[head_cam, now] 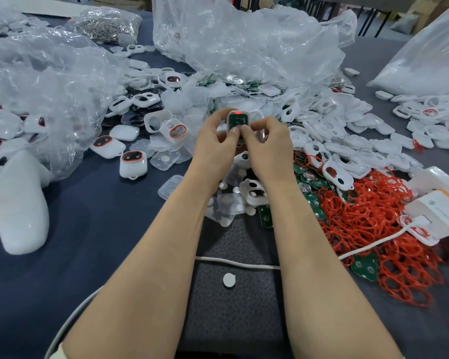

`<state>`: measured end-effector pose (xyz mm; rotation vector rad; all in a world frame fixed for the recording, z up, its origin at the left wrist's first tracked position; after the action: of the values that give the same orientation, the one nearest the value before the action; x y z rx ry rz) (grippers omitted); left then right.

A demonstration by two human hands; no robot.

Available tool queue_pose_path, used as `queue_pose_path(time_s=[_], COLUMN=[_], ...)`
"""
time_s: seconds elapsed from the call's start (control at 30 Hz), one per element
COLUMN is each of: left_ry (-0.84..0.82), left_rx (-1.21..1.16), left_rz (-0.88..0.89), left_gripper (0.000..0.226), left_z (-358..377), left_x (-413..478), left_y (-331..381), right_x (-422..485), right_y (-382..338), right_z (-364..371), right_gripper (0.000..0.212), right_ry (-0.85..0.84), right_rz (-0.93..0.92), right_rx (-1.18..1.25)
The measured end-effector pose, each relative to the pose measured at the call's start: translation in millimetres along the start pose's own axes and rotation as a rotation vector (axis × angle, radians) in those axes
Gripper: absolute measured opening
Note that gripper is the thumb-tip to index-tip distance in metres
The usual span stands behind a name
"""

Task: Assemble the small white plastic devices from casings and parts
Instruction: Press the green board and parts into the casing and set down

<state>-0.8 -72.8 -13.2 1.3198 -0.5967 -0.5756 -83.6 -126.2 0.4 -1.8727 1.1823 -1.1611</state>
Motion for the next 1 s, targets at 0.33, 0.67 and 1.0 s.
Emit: queue_pose_path(time_s=[0.33, 0.67, 1.0], left_ry=[0.008, 0.022, 0.081], left_rx=[-0.029, -0.092, -0.493], left_rz=[-0.004, -0.03, -0.25], left_gripper=[0.032, 0.023, 0.015], left_z=[3, 1, -3], left_x=[2, 1, 4], left_y=[-2, -2, 8], right_x=[0, 0, 6], right_y=[-1, 0, 5], right_z=[-2, -1, -13], right_gripper=[0.018, 0.019, 0.034], right_ry=[0.033, 0.009, 0.142], right_rz=[0.004, 0.018, 0.136], right_rx=[0.02, 0.063, 0.254])
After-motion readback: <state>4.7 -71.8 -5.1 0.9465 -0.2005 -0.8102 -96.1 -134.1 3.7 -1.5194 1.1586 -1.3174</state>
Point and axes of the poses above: each hand's wrist, its own x-axis towards the middle knuckle, its own z-axis out of the palm, y = z × x, the point moved 2 cm from there along x, towards the middle knuckle, and after that the axes turned 8 degrees about y, right-handed, at the moved point
